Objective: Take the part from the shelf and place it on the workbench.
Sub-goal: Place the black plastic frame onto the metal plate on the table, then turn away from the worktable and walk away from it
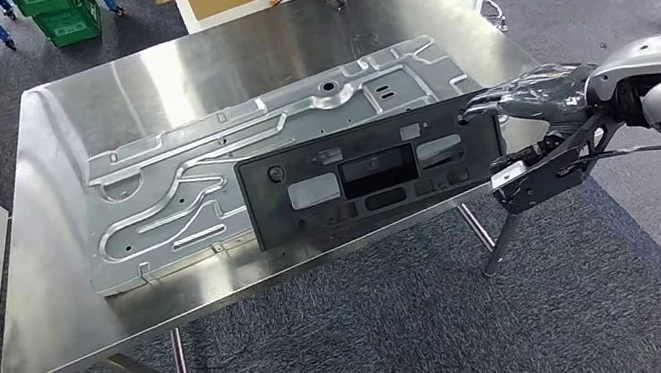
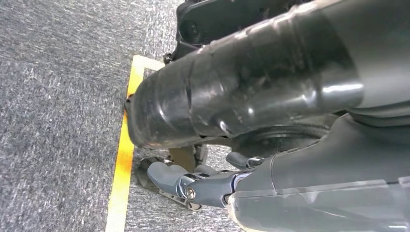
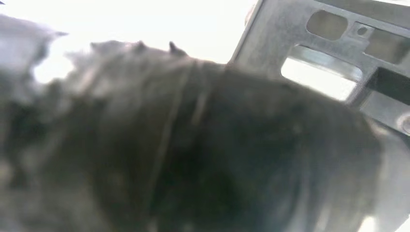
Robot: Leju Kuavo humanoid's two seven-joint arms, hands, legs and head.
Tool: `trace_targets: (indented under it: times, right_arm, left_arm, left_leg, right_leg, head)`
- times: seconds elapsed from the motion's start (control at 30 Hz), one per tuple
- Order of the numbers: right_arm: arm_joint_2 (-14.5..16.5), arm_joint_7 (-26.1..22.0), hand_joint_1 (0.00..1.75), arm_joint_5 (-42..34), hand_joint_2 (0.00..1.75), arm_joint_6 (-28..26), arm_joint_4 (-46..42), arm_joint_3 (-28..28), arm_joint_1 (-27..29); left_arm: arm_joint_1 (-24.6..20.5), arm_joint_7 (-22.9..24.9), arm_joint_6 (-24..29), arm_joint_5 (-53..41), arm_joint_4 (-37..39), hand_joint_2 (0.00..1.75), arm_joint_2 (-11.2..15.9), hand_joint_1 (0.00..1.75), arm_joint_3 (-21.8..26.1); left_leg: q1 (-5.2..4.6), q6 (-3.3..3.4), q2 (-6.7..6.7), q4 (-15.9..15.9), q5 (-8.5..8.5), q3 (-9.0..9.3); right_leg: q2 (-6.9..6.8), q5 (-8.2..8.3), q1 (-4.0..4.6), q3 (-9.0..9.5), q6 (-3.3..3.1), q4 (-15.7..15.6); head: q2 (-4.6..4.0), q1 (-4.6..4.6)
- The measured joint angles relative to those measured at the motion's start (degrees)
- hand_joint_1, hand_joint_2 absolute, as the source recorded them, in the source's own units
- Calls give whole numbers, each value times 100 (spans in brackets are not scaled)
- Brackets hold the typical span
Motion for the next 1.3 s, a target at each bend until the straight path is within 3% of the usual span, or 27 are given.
trace_targets:
  times: [0.1,0.13,0.17,0.23,0.27,0.3,0.33,0.4,0.47,0.53,0.6,0.63,0.7,0.77,0.8,0.83,0.87,0.93,1.0,1.03,1.1,1.13,1.17,1.27,1.3]
  right_arm:
    - [-65,3,0,-2,0,-4,-24,3,-20]
    - [-91,3,0,-5,0,-3,-31,4,-29]
    - [-117,4,0,-14,0,-2,-38,5,-43]
    - [-160,4,0,-51,0,0,-51,9,-71]
    - [-182,4,0,-75,0,0,-56,11,-78]
    - [-202,4,0,-96,0,0,-60,13,-80]
    - [-220,5,0,-119,0,-1,-65,15,-86]
    - [-240,6,0,-160,0,-3,-82,18,-120]
    - [-243,9,0,-191,0,-13,-102,16,-170]
    - [-242,19,0,-209,0,-35,-118,16,-197]
    - [-243,39,0,-218,0,-68,-128,21,-196]
    - [-243,48,0,-225,0,-86,-134,23,-195]
    - [-243,60,0,-244,0,-116,-148,26,-195]
    - [-244,67,0,-264,0,-129,-160,26,-191]
    - [-245,70,0,-270,0,-135,-166,26,-183]
    - [-248,70,0,-275,0,-142,-173,26,-172]
    - [-253,69,0,-278,0,-148,-181,26,-162]
    - [-272,71,0,-279,0,-161,-193,23,-156]
    - [-308,72,0,-280,0,-182,-206,20,-167]
    - [-321,72,0,-282,0,-193,-213,20,-172]
    - [-344,74,0,-295,0,-208,-226,21,-176]
    - [-360,75,0,-305,0,-211,-231,22,-179]
    - [-379,78,0,-319,0,-214,-239,23,-181]
    - [-437,88,0,-369,0,-224,-265,24,-188]
    - [-455,96,0,-384,0,-226,-274,25,-186]
  left_arm:
    - [-2,-4,-6,0,2,0,4,0,0]
    - [-4,-4,-9,0,3,0,6,0,0]
    - [-8,-4,-14,0,3,0,7,0,0]
    - [-15,-2,-32,0,3,0,9,0,0]
    - [-16,4,-43,0,2,0,7,0,0]
    - [-14,12,-54,0,2,0,6,0,0]
    - [-13,19,-63,0,2,0,6,0,0]
    - [-13,33,-78,0,2,0,6,0,0]
    - [-12,39,-87,0,2,0,6,0,0]
    - [-12,37,-92,0,2,0,6,0,1]
    - [-8,30,-96,0,3,0,6,0,0]
    - [-6,24,-98,0,4,0,6,0,-1]
    - [2,7,-103,0,4,0,6,0,-2]
    - [7,-11,-109,0,4,0,6,0,-5]
    - [7,-17,-110,0,4,0,6,0,-6]
    - [4,-21,-111,0,4,0,6,0,-7]
    - [1,-24,-110,0,4,0,7,0,-8]
    - [-8,-27,-105,0,4,0,8,0,-12]
    - [-16,-30,-102,0,4,0,9,0,-15]
    - [-18,-32,-102,0,4,0,10,0,-15]
    - [-12,-39,-97,0,5,0,12,0,-15]
    - [-14,-44,-93,0,5,0,12,0,-15]
    - [-15,-51,-90,0,6,0,13,0,-15]
    - [-20,-79,-87,0,7,0,10,0,-15]
    - [-18,-86,-88,0,7,0,10,0,-15]
  left_leg:
    - [-7,57,12,-134,194,-66]
    - [3,93,28,-179,294,-104]
    - [14,132,47,-223,397,-161]
    - [4,183,68,-233,560,-332]
    - [-2,188,70,-225,631,-430]
    - [-5,181,70,-212,696,-529]
    - [-7,171,70,-193,757,-631]
    - [-7,136,66,-126,862,-829]
    - [-19,83,55,-48,936,-975]
    - [-20,18,44,-30,1024,-1038]
    - [-6,-51,26,-33,1086,-1085]
    - [3,-83,16,26,1006,-1139]
    - [29,-139,6,443,537,-1308]
    - [55,-174,6,1144,17,-1480]
    - [68,-185,7,1418,-78,-1499]
    - [79,-194,7,1541,-38,-1443]
    - [87,-199,7,1479,97,-1295]
    - [92,-199,6,863,293,-726]
    - [69,-171,-8,169,219,-230]
    - [53,-148,-16,-11,161,-128]
    - [42,-70,-14,-73,233,-186]
    - [45,-18,-1,-95,297,-222]
    - [47,44,16,-115,379,-281]
    - [18,153,43,-119,614,-533]
    - [0,158,43,-110,689,-635]
  right_leg:
    - [-7,132,-15,2,110,-118]
    - [-3,25,-17,-27,135,-80]
    - [3,-218,-18,-84,155,79]
    - [8,-862,-27,-218,186,709]
    - [8,-1066,-29,-267,205,1076]
    - [8,-1102,-32,-265,222,1348]
    - [7,-1014,-37,-192,236,1470]
    - [8,-754,-53,238,240,1147]
    - [16,-836,-36,818,197,403]
    - [16,-985,11,1069,120,-38]
    - [-11,-901,15,1015,26,-108]
    - [-29,-839,7,967,-20,-116]
    - [-66,-702,-12,836,-106,-134]
    - [-75,-562,-12,662,-147,-130]
    - [-75,-489,-14,568,-143,-128]
    - [-72,-418,-18,473,-132,-123]
    - [-69,-350,-26,380,-112,-115]
    - [-65,-228,-41,216,-52,-84]
    - [-74,-122,-43,130,25,-64]
    - [-79,-66,-38,117,65,-73]
    - [-84,34,-46,108,141,-114]
    - [-74,-16,-55,76,169,-90]
    - [-65,-186,-65,20,190,21]
    - [-39,-1047,-66,-227,225,944]
    - [-33,-1171,-61,-264,230,1281]
  head:
    - [0,1]
    - [0,5]
    - [0,5]
    - [0,7]
    - [0,6]
    - [0,8]
    - [0,8]
    - [0,8]
    - [0,-2]
    - [0,-8]
    - [0,-8]
    - [0,-12]
    - [0,-21]
    - [0,-28]
    - [0,-28]
    - [0,-30]
    - [0,-30]
    - [0,-32]
    - [0,-27]
    - [0,-28]
    - [0,-30]
    - [0,-28]
    - [0,-22]
    - [0,-10]
    - [0,-9]
